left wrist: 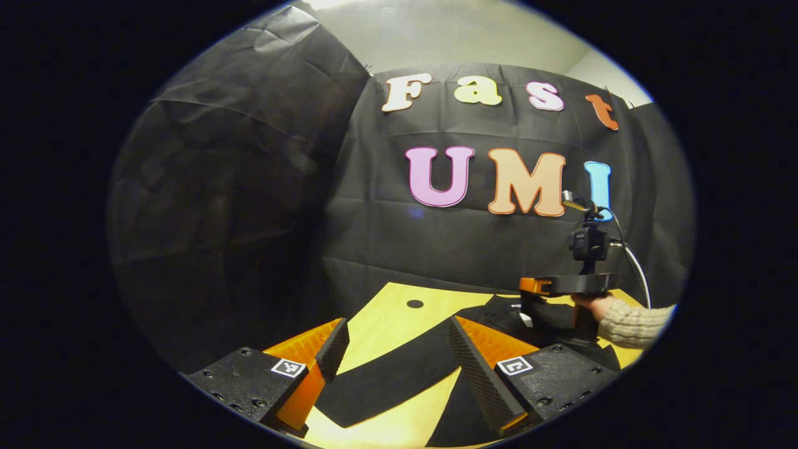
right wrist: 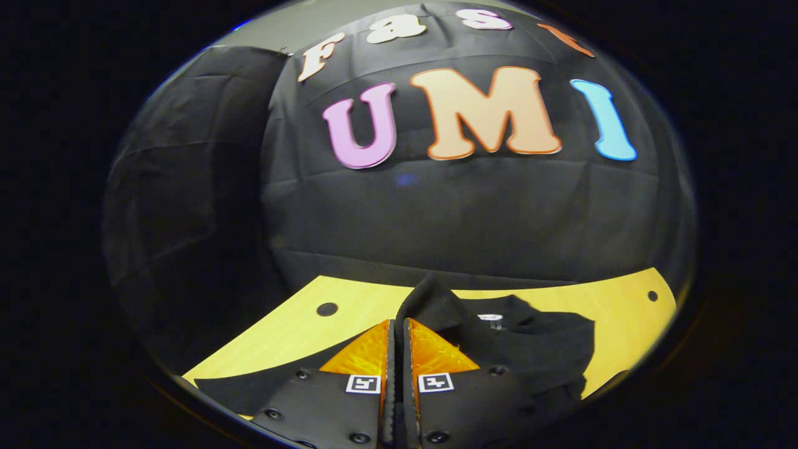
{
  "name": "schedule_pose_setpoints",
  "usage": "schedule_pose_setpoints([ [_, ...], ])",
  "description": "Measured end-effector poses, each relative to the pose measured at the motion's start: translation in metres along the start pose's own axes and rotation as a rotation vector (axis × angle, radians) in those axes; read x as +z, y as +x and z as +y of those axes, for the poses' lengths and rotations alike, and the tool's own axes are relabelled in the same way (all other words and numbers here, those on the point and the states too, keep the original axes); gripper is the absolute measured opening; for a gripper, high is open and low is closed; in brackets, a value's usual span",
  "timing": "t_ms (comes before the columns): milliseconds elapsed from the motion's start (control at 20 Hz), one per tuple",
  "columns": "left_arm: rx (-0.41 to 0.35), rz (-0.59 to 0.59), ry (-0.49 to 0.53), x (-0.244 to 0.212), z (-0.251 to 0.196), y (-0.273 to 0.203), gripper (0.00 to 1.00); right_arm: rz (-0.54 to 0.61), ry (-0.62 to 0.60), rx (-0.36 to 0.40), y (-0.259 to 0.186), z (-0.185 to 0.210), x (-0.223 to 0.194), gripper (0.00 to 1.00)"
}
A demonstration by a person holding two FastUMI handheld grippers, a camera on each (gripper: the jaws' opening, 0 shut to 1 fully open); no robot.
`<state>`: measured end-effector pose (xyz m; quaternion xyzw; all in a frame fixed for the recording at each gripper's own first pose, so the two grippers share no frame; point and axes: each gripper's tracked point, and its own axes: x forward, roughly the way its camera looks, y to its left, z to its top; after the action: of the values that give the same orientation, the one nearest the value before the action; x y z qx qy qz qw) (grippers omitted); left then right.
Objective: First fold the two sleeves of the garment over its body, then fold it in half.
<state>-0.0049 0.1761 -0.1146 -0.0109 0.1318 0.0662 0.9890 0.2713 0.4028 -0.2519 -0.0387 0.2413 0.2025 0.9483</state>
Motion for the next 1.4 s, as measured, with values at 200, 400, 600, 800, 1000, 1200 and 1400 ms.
schedule_pose_setpoints([
  [200, 0.036, 0.015, 0.006, -0.010, 0.018, 0.001, 0.93, 0.078, -0.025, 0.035, 0.034, 0.028, -0.038, 0.07],
  [400, 0.065, 0.031, 0.014, -0.016, 0.024, 0.002, 0.98, 0.122, -0.010, 0.024, 0.061, 0.021, -0.057, 0.09],
  [600, 0.070, 0.077, -0.003, -0.035, 0.021, 0.004, 0.96, 0.154, 0.022, 0.009, 0.075, 0.012, -0.077, 0.12],
  [800, 0.070, 0.101, -0.010, -0.043, 0.017, 0.011, 0.98, 0.200, 0.031, 0.024, 0.075, 0.010, -0.091, 0.36],
  [1000, 0.084, 0.105, -0.011, -0.048, 0.022, 0.019, 0.96, 0.216, 0.010, 0.035, 0.074, 0.013, -0.098, 0.87],
  [1200, 0.122, 0.160, -0.034, -0.076, 0.036, 0.022, 0.98, 0.194, 0.015, 0.043, 0.061, 0.012, -0.082, 0.98],
  [1400, 0.180, 0.242, -0.030, -0.116, 0.058, 0.021, 0.99, 0.099, 0.020, 0.048, 0.026, -0.001, -0.049, 0.99],
])
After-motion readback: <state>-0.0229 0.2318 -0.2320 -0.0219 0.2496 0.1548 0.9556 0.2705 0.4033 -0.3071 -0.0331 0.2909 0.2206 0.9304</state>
